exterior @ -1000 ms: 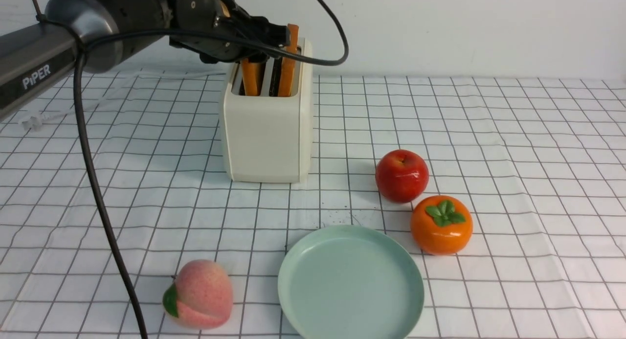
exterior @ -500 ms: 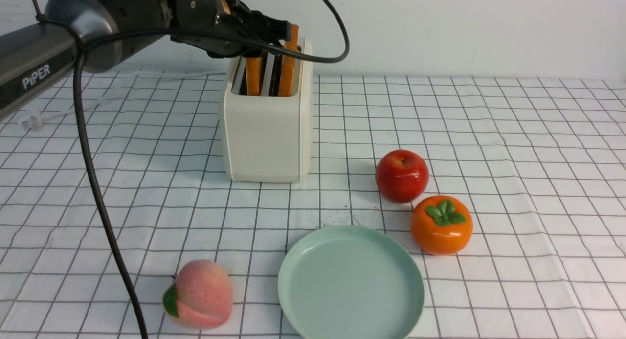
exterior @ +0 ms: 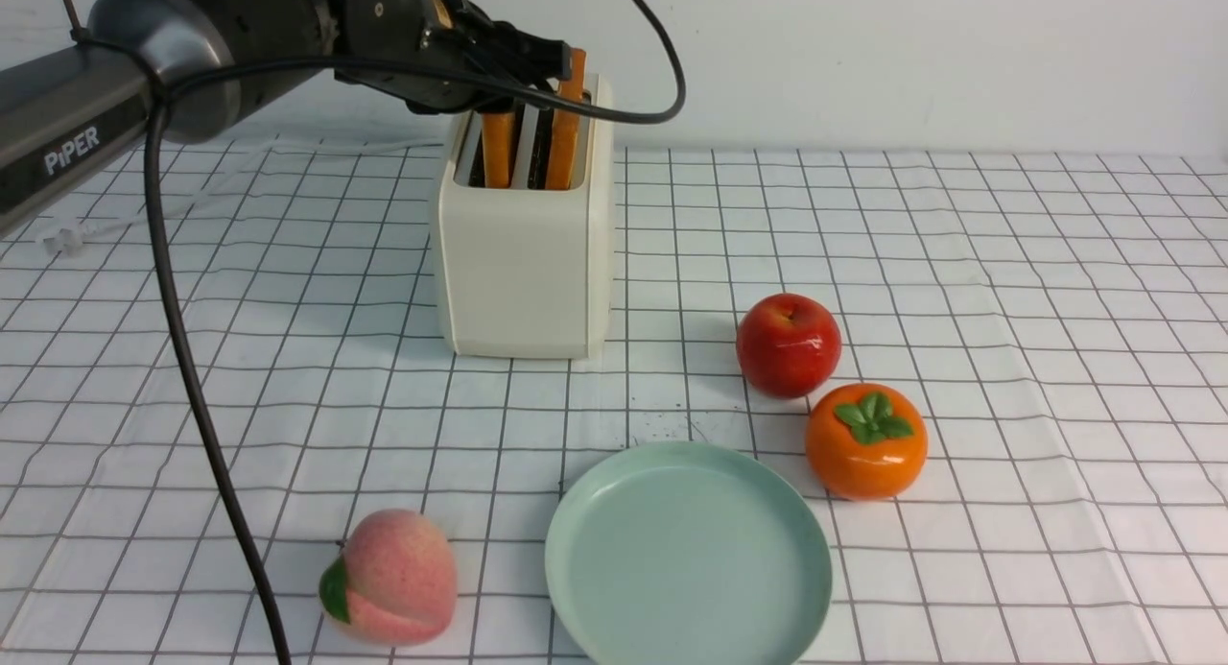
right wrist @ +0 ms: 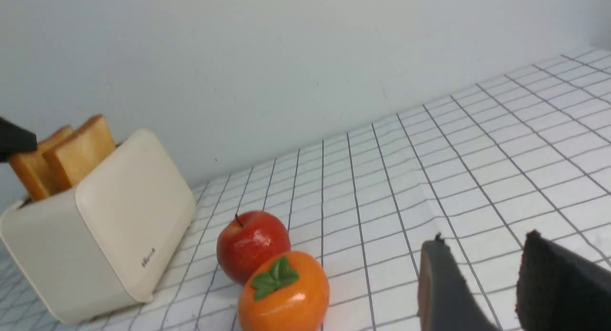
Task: Take toasted bread from bread machine on white checkered table place on plate.
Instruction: 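Reach for a toast slice standing in the toaster with the left gripper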
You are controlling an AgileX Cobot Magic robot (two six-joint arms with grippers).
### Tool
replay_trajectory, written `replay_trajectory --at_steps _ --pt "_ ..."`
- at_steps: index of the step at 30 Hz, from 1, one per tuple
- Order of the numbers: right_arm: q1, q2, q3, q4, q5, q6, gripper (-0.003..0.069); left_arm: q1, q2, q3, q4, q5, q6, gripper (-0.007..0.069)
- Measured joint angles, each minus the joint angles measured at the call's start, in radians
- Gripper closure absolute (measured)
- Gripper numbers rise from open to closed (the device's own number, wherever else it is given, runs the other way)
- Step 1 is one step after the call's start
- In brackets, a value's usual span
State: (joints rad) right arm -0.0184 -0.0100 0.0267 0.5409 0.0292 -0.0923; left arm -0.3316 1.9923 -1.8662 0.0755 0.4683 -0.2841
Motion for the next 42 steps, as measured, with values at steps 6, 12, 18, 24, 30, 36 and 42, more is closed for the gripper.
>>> replay_trajectory --at_steps 6,12,18,24,30,36,42 --pt "0.000 0.000 0.000 -0.011 -0.013 -0.003 0.0470 0.000 0.000 0.000 0.000 0.000 0.000 0.0387" --pt "0.000 0.000 0.000 -0.073 -0.013 -0.003 0.0643 0.000 0.000 0.000 0.000 0.000 0.000 0.0387" --pt "0.000 0.000 -0.001 -0.076 0.006 -0.003 0.0678 0.000 0.000 0.000 0.000 0.000 0.000 0.0387" --pt "0.000 0.000 -0.080 -0.078 0.144 -0.003 0.0678 0.000 0.000 0.000 0.012 0.000 0.000 0.0524" --pt "0.000 0.000 -0.207 -0.081 0.325 -0.037 0.0678 0.000 -0.005 0.000 0.014 0.001 0.001 0.0631" --pt "0.000 0.000 -0.398 -0.051 0.511 -0.253 0.0678 0.000 -0.066 0.000 0.016 0.023 0.001 0.0631" --pt "0.000 0.068 -0.519 0.136 0.621 -0.490 0.0678 0.000 -0.160 0.000 0.016 0.049 0.001 0.0631"
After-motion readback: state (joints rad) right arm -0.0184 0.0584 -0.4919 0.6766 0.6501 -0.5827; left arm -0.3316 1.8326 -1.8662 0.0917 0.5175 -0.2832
